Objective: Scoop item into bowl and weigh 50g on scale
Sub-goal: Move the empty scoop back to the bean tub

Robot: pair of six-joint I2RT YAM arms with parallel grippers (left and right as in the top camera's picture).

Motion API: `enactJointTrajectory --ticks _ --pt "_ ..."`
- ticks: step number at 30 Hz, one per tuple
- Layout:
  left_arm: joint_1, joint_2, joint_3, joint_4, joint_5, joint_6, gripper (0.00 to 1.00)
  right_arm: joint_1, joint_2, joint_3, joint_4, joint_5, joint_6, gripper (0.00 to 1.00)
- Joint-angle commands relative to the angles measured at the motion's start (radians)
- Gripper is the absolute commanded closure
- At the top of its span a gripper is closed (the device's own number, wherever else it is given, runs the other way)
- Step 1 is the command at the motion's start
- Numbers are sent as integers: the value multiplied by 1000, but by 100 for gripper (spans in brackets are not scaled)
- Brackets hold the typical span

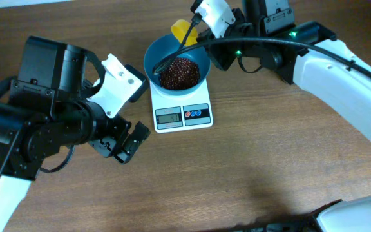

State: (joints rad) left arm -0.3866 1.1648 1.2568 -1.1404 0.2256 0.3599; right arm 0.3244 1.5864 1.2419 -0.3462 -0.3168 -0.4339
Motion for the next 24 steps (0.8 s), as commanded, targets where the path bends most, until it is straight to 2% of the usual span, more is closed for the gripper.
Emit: enactJointTrajectory --ticks 1,7,10,13,20,24 --pt "-3 -13 18 2 14 16 1 12 -31 10 6 16 -8 96" --pt "-3 -13 18 2 14 16 1 9 -37 10 14 93 -7 96" --pt "-3 -13 18 2 14 16 1 32 -37 10 -1 61 -8 96" --pt "-3 -13 18 2 14 16 1 35 -43 12 3 169 -7 96" --pt "-3 -13 18 2 14 16 1 -107 -123 22 -37 362 0 96" --pt "-3 -13 18 2 14 16 1 -209 -152 22 -173 490 0 96"
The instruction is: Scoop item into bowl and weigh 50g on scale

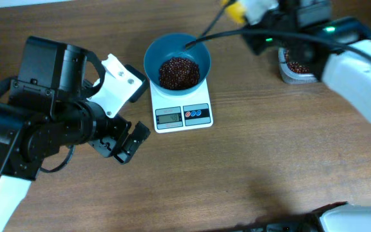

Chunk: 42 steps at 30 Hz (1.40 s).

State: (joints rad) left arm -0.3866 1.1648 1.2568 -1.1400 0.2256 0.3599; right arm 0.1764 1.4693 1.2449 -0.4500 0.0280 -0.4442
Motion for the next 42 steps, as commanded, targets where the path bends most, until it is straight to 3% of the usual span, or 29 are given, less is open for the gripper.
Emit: enactJointTrajectory --ticks 1,11,19,25,42 --pt "-3 -13 18 1 14 16 1 -90 -33 18 -105 159 11 96" --pt "-3 -13 18 1 14 16 1 -280 90 16 -254 160 52 96" --pt "-3 -13 18 1 14 16 1 -282 195 16 -288 71 144 96" --pt "-3 -13 18 1 14 16 1 -284 165 18 -219 34 281 96" --pt "-3 -13 18 1 14 16 1 -290 158 18 -294 -175 401 96"
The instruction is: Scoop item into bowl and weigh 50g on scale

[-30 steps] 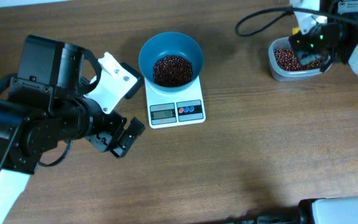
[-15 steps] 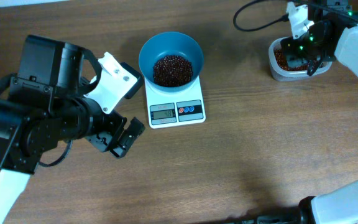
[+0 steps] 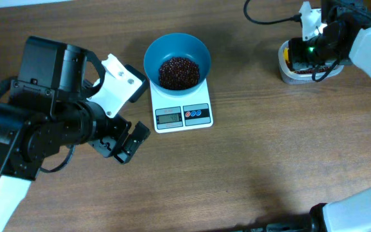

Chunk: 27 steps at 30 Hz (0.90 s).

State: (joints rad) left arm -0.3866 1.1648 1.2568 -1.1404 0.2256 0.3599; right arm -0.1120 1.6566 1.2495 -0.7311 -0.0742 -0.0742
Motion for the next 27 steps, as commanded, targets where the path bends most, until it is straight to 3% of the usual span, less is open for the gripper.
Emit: enactJointTrajectory --ticks 1,5,11,17,27 --pt "-3 -13 18 2 14 16 1 -8 -30 13 -14 -73 31 96" --pt "-3 -13 18 2 14 16 1 -60 -37 32 -14 -109 39 96" --pt "-3 -13 18 2 14 16 1 -203 -39 41 -14 -362 39 96" --pt "-3 -13 18 2 14 16 1 -319 -39 41 -13 -485 38 96" --pt "-3 -13 18 2 14 16 1 -319 -40 41 78 -859 63 96"
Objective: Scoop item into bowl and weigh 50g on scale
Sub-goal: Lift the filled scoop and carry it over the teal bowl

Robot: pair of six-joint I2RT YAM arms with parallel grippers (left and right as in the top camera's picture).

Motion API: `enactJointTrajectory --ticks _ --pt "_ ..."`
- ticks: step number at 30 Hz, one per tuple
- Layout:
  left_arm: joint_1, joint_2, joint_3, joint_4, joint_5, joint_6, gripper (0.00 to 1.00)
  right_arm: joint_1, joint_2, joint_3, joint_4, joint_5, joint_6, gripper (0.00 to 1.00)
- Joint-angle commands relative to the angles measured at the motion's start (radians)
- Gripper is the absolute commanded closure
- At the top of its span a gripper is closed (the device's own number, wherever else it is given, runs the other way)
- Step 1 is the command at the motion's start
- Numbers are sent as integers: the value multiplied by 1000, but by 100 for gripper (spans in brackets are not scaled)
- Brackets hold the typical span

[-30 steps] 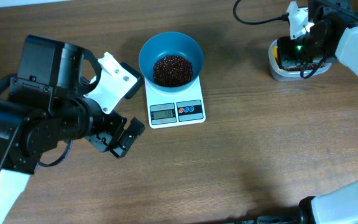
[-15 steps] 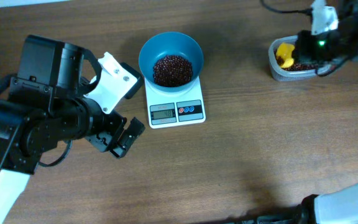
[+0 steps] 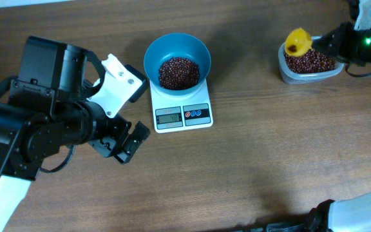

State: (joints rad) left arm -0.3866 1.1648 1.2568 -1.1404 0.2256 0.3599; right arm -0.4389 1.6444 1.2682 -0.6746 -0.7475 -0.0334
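Note:
A blue bowl [image 3: 154, 57] holding dark red beans [image 3: 178, 71] sits on a white scale [image 3: 183, 114]; its display [image 3: 169, 116] is too small to read. At the far right is a grey container [image 3: 309, 75] full of the same beans. A yellow scoop [image 3: 297, 40] hovers over the container's left rim with a few beans in it. My right gripper [image 3: 348, 42] is shut on the scoop's handle near the frame edge. My left gripper [image 3: 125, 144] rests open left of the scale, holding nothing.
The bulky black and white left arm [image 3: 50, 116] fills the left side of the brown wooden table [image 3: 256, 161]. The right arm [image 3: 369, 45] enters at the upper right corner. A white part of the robot shows at the bottom right edge.
My right gripper has moved right and away from above the container. The yellow scoop, hidden before, now shows over the container's left rim. The left arm, bowl and scale are unchanged.
At first my right gripper held the scoop over the blue bowl on the scale. Then it stood up and right of the bowl, then over the bean container. Now the scoop sits at the container's rim with beans in it. The left arm never moved.

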Motion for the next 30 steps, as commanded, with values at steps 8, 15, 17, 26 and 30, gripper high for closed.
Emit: enactJointTrajectory --ticks 8,15,17,26,30 --pt "-3 -13 18 2 14 16 1 185 -28 23 137 -192 69 96" --pt "-3 -13 18 2 14 16 1 385 -28 23 273 -142 59 96" --pt "-3 -13 18 2 14 16 1 447 -28 23 275 -122 -68 96" --pt "-3 -13 18 1 14 16 1 660 -28 23 319 182 -229 96" --pt "-3 -13 18 2 14 16 1 715 -29 23 327 321 -313 96"
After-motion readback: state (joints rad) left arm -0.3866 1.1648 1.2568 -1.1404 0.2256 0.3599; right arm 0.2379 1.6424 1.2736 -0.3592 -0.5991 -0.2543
